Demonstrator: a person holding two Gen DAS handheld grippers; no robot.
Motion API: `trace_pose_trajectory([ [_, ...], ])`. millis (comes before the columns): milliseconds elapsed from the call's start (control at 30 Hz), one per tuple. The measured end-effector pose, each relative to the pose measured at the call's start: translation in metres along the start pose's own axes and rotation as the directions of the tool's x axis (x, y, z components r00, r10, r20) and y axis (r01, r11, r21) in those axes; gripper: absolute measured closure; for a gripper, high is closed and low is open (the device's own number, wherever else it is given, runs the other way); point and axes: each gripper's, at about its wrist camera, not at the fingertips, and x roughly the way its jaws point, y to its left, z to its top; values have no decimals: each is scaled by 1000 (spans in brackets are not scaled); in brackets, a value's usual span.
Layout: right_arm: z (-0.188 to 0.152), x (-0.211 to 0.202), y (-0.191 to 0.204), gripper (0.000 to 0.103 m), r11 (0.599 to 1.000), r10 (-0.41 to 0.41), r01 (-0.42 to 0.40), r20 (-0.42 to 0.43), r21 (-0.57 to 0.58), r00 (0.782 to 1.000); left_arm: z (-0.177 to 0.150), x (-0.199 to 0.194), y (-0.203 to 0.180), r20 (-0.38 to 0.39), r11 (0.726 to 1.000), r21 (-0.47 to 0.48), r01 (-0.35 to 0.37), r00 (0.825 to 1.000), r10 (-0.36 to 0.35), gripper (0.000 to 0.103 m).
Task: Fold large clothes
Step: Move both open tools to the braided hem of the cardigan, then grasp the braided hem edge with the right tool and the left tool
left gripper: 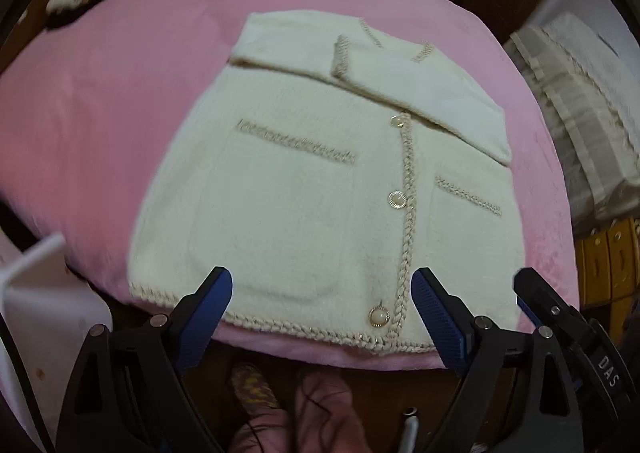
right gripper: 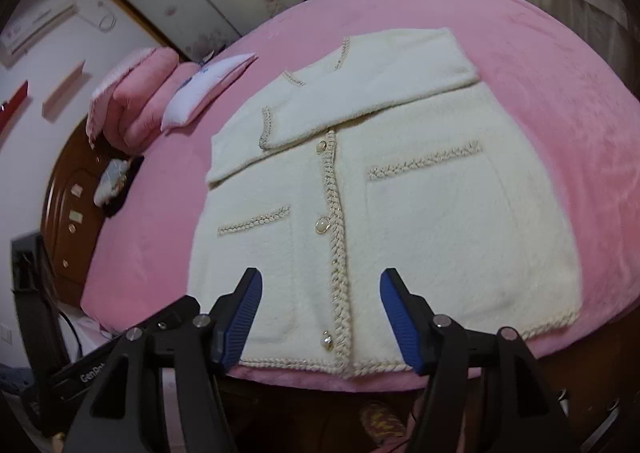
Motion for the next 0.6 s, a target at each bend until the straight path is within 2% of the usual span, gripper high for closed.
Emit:
trace_pose_trajectory([
  [167, -31, 0, -24, 41, 978, 85, -92, 47, 187, 995, -26, 13, 37, 45, 994, -109, -6, 999, 11, 13],
  [267, -53, 0, -58, 41, 930, 93, -128, 116, 345, 989, -39, 26, 53, 15, 992, -121, -32, 999, 34, 13],
  [433, -85, -3, -118, 41, 816, 12, -121, 194, 565, 981, -56, 44, 77, -29, 983, -176, -55, 998, 51, 13],
  [533, -99, -1, -157, 41, 731, -80, -78, 199, 678, 977, -64, 54, 91, -38, 972, -229, -47, 998, 39, 13],
  [600, -101, 0, -176, 41, 705, -143, -36, 192, 708, 971, -67, 57, 95, -33, 968, -244, -52, 998, 46, 13],
])
